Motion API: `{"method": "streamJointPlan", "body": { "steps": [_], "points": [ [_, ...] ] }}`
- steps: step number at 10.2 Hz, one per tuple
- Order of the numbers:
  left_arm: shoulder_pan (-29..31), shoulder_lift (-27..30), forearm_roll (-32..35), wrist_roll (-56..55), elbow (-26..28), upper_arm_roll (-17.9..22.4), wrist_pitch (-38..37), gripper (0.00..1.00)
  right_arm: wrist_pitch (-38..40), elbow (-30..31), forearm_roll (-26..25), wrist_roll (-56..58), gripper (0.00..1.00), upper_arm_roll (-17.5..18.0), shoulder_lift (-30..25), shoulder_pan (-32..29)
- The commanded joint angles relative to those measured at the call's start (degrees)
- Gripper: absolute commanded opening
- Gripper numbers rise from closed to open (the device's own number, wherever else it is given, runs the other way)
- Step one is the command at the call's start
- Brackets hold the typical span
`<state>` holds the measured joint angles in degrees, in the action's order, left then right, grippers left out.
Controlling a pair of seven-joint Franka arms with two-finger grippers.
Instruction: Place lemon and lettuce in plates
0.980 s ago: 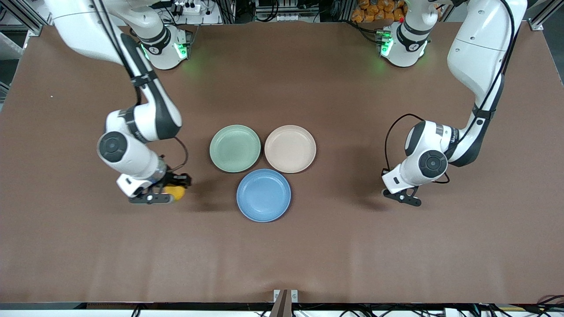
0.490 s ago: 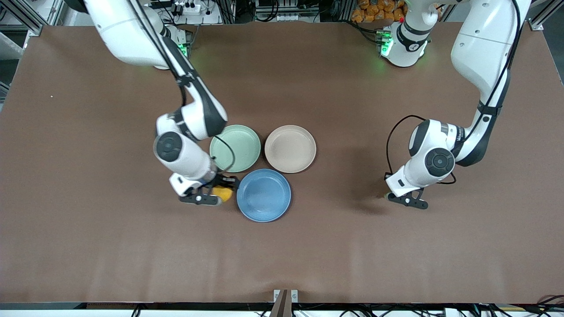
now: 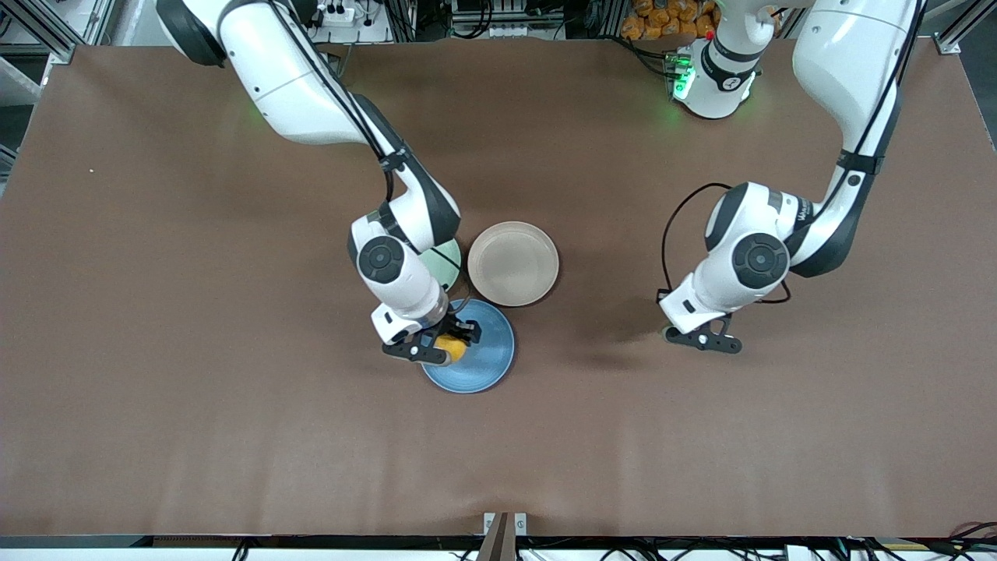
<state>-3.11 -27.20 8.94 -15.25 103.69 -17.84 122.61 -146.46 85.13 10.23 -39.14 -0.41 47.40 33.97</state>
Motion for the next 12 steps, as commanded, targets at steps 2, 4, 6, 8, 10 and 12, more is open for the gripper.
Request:
{"method": "streamJointPlan", "body": {
  "steps": [2, 4, 6, 8, 10, 12],
  "points": [
    [-0.1, 0.3, -0.9, -11.1, -2.8, -7.6, -7.6, 0.00, -1.9, -3.7, 0.6, -0.9, 0.28, -0.6, 3.6, 1.3],
    [-0.8, 0.0, -0.9, -17.7, -2.7, -11.6, -7.9, 0.00, -1.9, -3.7, 0.6, -0.9, 1.00, -0.6, 3.6, 1.4],
    [-3.7, -0.7, -0.9, -23.9, -3.1, -13.4, -7.9, 0.00, -0.2, -4.1, 1.2, -1.5, 1.00, -1.3, 3.1, 1.3],
    [-7.0, -4.1, -2.2, -27.4, -6.6, -13.3, -7.8, 0.00, 9.7, -9.2, 4.3, -1.5, 1.00, -2.6, 3.0, 1.1],
    [-11.6, -7.7, -2.6, -30.8, -9.5, -13.2, -7.8, 0.00, 21.5, -15.0, 4.5, -1.3, 1.00, -3.9, 2.8, 0.7],
    [-14.5, -10.2, -2.4, -33.2, -11.0, -13.0, -7.7, 0.00, 27.7, -15.9, 5.1, 0.3, 1.00, -3.5, -1.1, -3.1]
  ]
}}
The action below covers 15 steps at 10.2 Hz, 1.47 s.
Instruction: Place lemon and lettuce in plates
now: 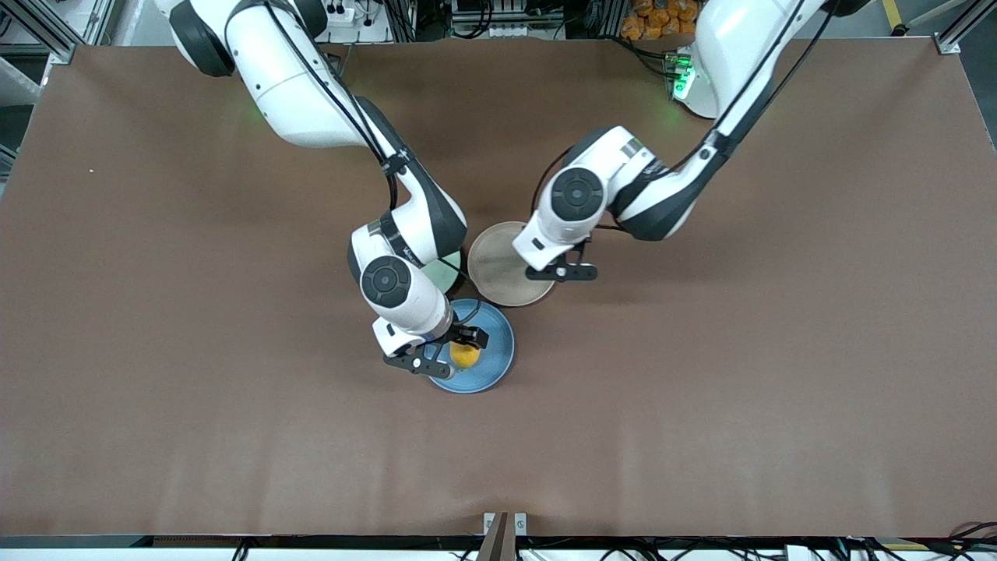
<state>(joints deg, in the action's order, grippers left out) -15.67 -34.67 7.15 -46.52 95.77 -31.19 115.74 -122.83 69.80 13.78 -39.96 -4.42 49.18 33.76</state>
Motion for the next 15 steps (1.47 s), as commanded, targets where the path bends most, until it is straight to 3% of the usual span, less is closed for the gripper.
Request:
{"method": "streamJointPlan", "body": {
  "steps": [1, 3, 5, 7, 9, 12, 15],
  "points": [
    [-3.3, -3.6, -0.3, -2.9, -3.1, 0.5, -0.2, 0.00, 7.4, -0.4, 1.6, 3.5, 1.00, 0.7, -4.9, -4.9],
    [-4.0, -5.9, -0.3, -4.4, -5.1, 0.6, 1.8, 0.00, 15.8, 2.4, 1.4, 14.3, 1.00, 0.6, -10.5, -9.6],
    [-5.8, -6.3, -0.2, -7.7, -5.5, 3.2, 5.9, 1.00, 16.9, 10.8, 0.4, 22.6, 1.00, 0.4, -17.8, -14.1],
    [-7.6, -6.3, -0.3, -8.1, -6.5, 6.0, 6.8, 1.00, 17.3, 18.7, -6.4, 28.2, 1.00, 0.2, -22.9, -18.9],
    [-7.1, -4.9, -0.1, -8.0, -6.6, 8.2, 6.8, 1.00, 17.3, 22.9, -9.6, 33.2, 1.00, 0.2, -26.1, -22.9],
    [-6.7, -2.6, -0.1, -7.1, -8.7, 16.7, 6.8, 1.00, 17.2, 30.1, -11.4, 40.5, 1.00, 0.2, -32.6, -28.7],
    [-6.6, -1.0, -0.3, -4.4, -11.3, 23.1, 6.7, 1.00, 18.9, 32.0, -13.2, 41.0, 1.00, 0.1, -38.7, -30.5]
  ]
}}
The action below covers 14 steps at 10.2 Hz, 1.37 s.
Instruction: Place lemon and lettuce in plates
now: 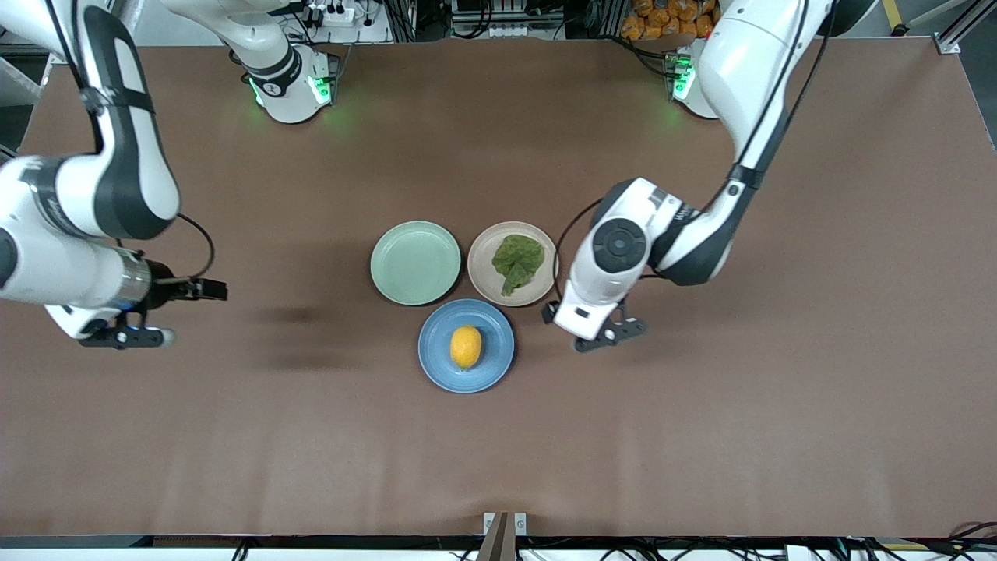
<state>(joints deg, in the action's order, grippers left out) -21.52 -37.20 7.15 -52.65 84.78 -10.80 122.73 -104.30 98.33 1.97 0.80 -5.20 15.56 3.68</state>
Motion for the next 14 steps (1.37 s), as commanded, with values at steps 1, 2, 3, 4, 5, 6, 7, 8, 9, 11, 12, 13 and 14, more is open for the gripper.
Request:
{"method": "streamJointPlan", "body": {
  "steps": [1, 2, 3, 4, 5, 6, 7, 8, 9, 11, 12, 13, 14],
  "points": [
    [0.1, 2.3, -0.3, 3.8, -0.3, 3.6, -0.6, 1.00, 2.2, 3.2, -2.1, 0.2, 1.00, 0.9, -7.5, -0.3],
    [1.9, 4.0, 0.0, 5.9, -0.1, 3.6, -1.0, 1.00, 4.6, 2.5, -2.5, 0.2, 1.00, 0.9, -9.5, 0.1],
    [4.4, 4.8, -0.1, 9.2, -0.1, 3.6, -3.0, 1.00, 8.5, 0.2, -2.5, 0.1, 1.00, 0.9, -10.4, 0.2],
    [6.6, 5.9, 0.0, 13.0, -0.1, 3.6, -5.3, 1.00, 12.8, -3.1, -2.5, 0.1, 1.00, 0.9, -10.8, 0.4],
    [10.0, 6.7, -0.1, 16.2, -0.1, 3.5, -6.2, 1.00, 16.4, -6.5, -2.5, -0.1, 1.00, 1.0, -11.1, 0.6],
    [12.7, 7.3, -0.1, 17.9, -0.1, 3.4, -6.9, 1.00, 19.5, -9.5, -2.6, -0.2, 1.00, 0.9, -11.2, 1.2],
    [14.6, 7.8, -0.3, 20.4, 0.3, 3.3, -7.2, 1.00, 21.9, -12.6, -2.6, -0.4, 1.00, 0.8, -11.2, 1.8],
    [16.1, 9.0, -0.5, 23.4, 1.2, 3.3, -9.5, 1.00, 23.0, -15.2, -2.7, -0.4, 1.00, -0.4, -10.9, 2.9],
    [17.4, 11.0, -0.7, 24.8, 2.9, 3.3, -12.9, 1.00, 23.1, -16.8, -2.5, -0.4, 1.00, -2.1, -10.6, 4.0],
    [18.7, 15.7, -1.0, 25.5, 9.0, 3.2, -20.3, 1.00, 23.0, -18.4, -2.3, -0.3, 1.00, -2.9, -10.7, 4.1],
    [19.0, 17.8, -1.1, 25.5, 12.2, 3.2, -21.0, 1.00, 23.0, -18.5, -2.2, -0.4, 1.00, -3.7, -10.8, 4.1],
    [19.3, 19.7, -1.6, 25.6, 14.5, 3.2, -21.0, 1.00, 23.1, -18.5, -2.3, -0.5, 1.00, -3.9, -10.9, 4.1],
    [19.9, 21.8, -3.7, 26.2, 16.5, 3.2, -21.0, 1.00, 23.0, -18.5, -2.5, -0.4, 1.00, -3.9, -10.9, 4.1]
  ]
}}
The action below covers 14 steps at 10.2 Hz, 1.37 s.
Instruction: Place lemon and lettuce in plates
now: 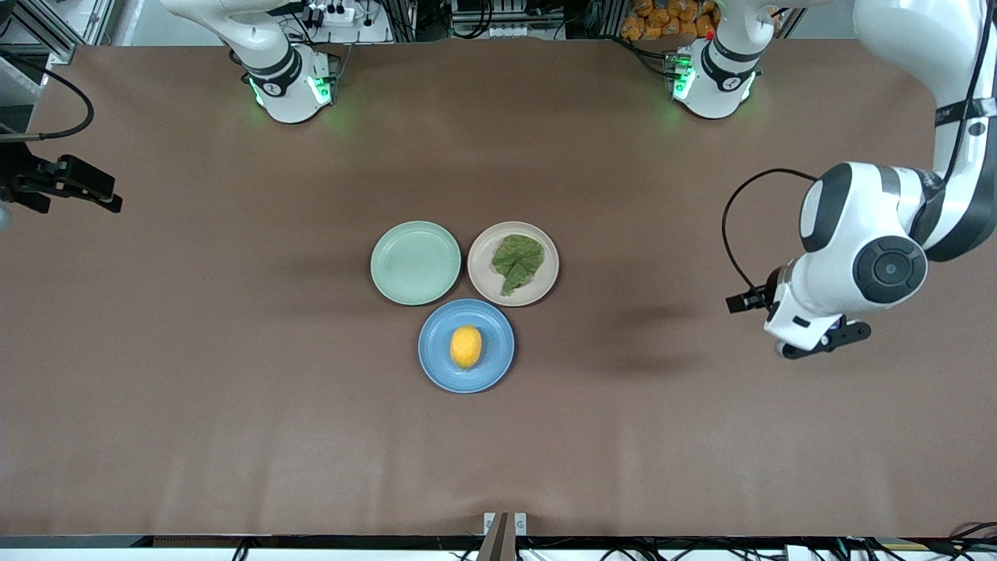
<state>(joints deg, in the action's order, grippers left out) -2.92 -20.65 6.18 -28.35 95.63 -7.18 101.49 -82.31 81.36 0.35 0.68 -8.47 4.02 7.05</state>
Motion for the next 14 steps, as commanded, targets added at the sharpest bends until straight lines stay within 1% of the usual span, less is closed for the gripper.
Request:
{"method": "streamJointPlan", "body": {
  "steps": [1, 2, 4, 6, 7, 8, 10, 11, 12, 13, 14],
  "points": [
    [1.3, 8.2, -4.2, 4.2, 8.3, -0.4, 0.2, 1.00, 1.0, -1.6, -1.0, -0.3, 1.00, -0.6, 0.6, 0.8],
    [1.3, 11.0, -4.6, 5.7, 10.1, -0.4, 0.2, 1.00, 1.0, -1.6, -1.0, -0.2, 1.00, -0.6, 0.6, 0.9],
    [1.6, 14.9, -4.2, 11.2, 10.2, -0.5, 0.6, 1.00, 1.0, -1.6, -1.0, -0.2, 1.00, -0.7, 0.6, 0.9],
    [1.6, 18.3, -4.1, 13.9, 9.4, -0.4, 2.2, 1.00, 1.0, -1.6, -1.0, -0.2, 1.00, -0.7, 0.6, 0.9],
    [1.6, 19.8, -4.4, 14.5, 9.0, -0.5, 4.7, 1.00, 1.0, -1.6, -1.0, -0.2, 1.00, -0.7, 0.6, 1.1],
    [2.0, 20.9, -4.4, 15.6, 7.4, -0.5, 5.6, 1.00, 1.0, -1.6, -1.1, -0.1, 1.00, -0.7, 0.6, 1.2],
    [2.0, 23.0, -5.7, 18.1, 5.4, -0.6, 5.4, 1.00, 1.0, -1.6, -1.1, -0.2, 1.00, -0.7, 0.7, 1.2],
    [2.0, 23.9, -6.4, 20.2, 3.8, -1.3, 4.3, 1.00, 1.0, -1.6, -1.1, -0.1, 1.00, -0.7, 0.7, 1.2],
    [2.0, 23.7, -8.1, 20.9, 0.6, -1.7, -0.5, 1.00, 1.0, -1.6, -1.0, -0.1, 1.00, -0.7, 0.7, 1.2],
    [1.9, 23.7, -8.1, 21.4, -1.3, -1.9, -5.3, 1.00, 1.0, -1.6, -1.0, -0.2, 1.00, -0.7, 0.7, 1.3],
    [1.9, 23.8, -8.1, 24.0, -1.9, -1.9, -8.4, 1.00, 1.0, -1.6, -1.1, -0.2, 1.00, -0.7, 0.7, 1.3]
  ]
}}
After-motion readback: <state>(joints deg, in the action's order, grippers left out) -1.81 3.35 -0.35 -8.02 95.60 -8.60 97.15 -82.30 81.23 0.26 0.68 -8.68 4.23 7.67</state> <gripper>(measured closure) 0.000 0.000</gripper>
